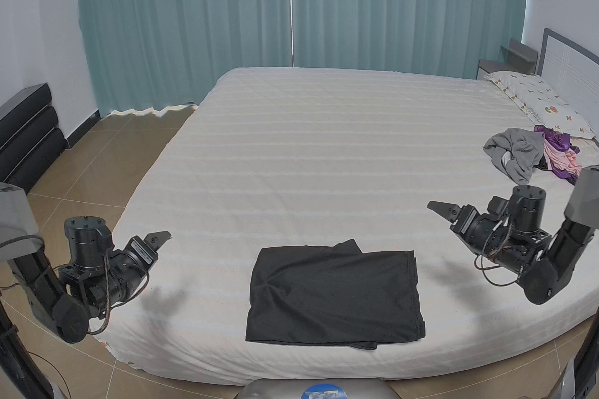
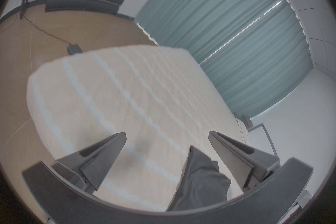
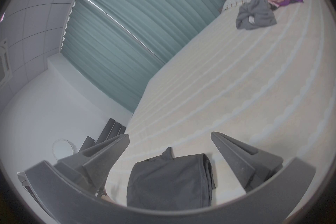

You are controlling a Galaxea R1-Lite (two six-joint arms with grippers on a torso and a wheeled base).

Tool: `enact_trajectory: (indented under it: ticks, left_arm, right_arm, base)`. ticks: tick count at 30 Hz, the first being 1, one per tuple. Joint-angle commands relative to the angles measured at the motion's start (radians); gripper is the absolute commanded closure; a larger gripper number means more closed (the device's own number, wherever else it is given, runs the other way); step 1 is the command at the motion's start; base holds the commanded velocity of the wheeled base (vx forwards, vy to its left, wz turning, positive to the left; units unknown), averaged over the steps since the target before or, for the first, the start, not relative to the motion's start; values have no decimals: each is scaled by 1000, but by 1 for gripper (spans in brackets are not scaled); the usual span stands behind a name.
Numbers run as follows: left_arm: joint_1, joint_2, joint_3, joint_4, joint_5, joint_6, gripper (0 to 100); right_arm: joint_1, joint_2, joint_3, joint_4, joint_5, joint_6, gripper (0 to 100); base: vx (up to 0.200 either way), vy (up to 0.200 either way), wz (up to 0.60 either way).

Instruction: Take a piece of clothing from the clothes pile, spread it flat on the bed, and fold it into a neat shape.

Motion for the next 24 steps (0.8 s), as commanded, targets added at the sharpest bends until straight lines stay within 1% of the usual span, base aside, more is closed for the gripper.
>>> enact_trajectory:
  ticks: [1, 4, 5, 8, 11, 12, 14, 16, 17, 18, 20, 22, 23, 24]
  left_arm:
    - [12, -247, 65, -7, 126, 47, 0]
    - [10, -380, 119, -6, 134, 109, 0]
    - [9, -431, 133, -3, 135, 130, 0]
    - [7, -581, 157, 16, 137, 176, 0]
    - [10, -690, 168, 80, 143, 233, 0]
    - [10, -767, 167, 151, 166, 283, 0]
    - [6, -862, 164, 234, 189, 325, 0]
    - [2, -977, 153, 323, 195, 365, 0]
    - [2, -1032, 145, 370, 197, 385, 0]
    - [4, -1055, 142, 390, 197, 395, 0]
    - [6, -1180, 118, 519, 209, 460, 0]
    - [6, -1233, 111, 570, 217, 489, 0]
    - [6, -1319, 108, 645, 223, 541, 0]
    - [7, -1373, 105, 688, 223, 578, 0]
  right_arm:
    - [-12, -317, 181, 4, -15, -69, 0]
    - [-24, -422, 266, 3, -16, -172, 0]
    - [-28, -464, 290, 3, -16, -189, 0]
    - [-32, -584, 346, 7, -16, -206, 0]
    - [-57, -666, 388, 32, -18, -235, 0]
    - [-87, -714, 411, 56, -15, -275, 0]
    - [-126, -761, 432, 78, -2, -298, 0]
    - [-153, -818, 449, 93, 10, -301, 0]
    - [-161, -847, 455, 101, 16, -304, 0]
    - [-164, -861, 460, 104, 18, -304, 0]
    - [-173, -958, 467, 152, 18, -327, 0]
    - [-178, -1008, 467, 187, 16, -345, 0]
    - [-186, -1105, 467, 254, 19, -388, 0]
    - [-186, -1171, 467, 308, 21, -417, 0]
  base:
    - [0, 0, 0]
    - [0, 0, 0]
    - [0, 0, 0]
    - [0, 0, 0]
    - [0, 0, 0]
    - [0, 0, 0]
    - [0, 0, 0]
    - [0, 0, 0]
    - [0, 0, 0]
    - [0, 0, 0]
    - [0, 0, 0]
    - [0, 0, 0]
    - [0, 0, 0]
    - [0, 0, 0]
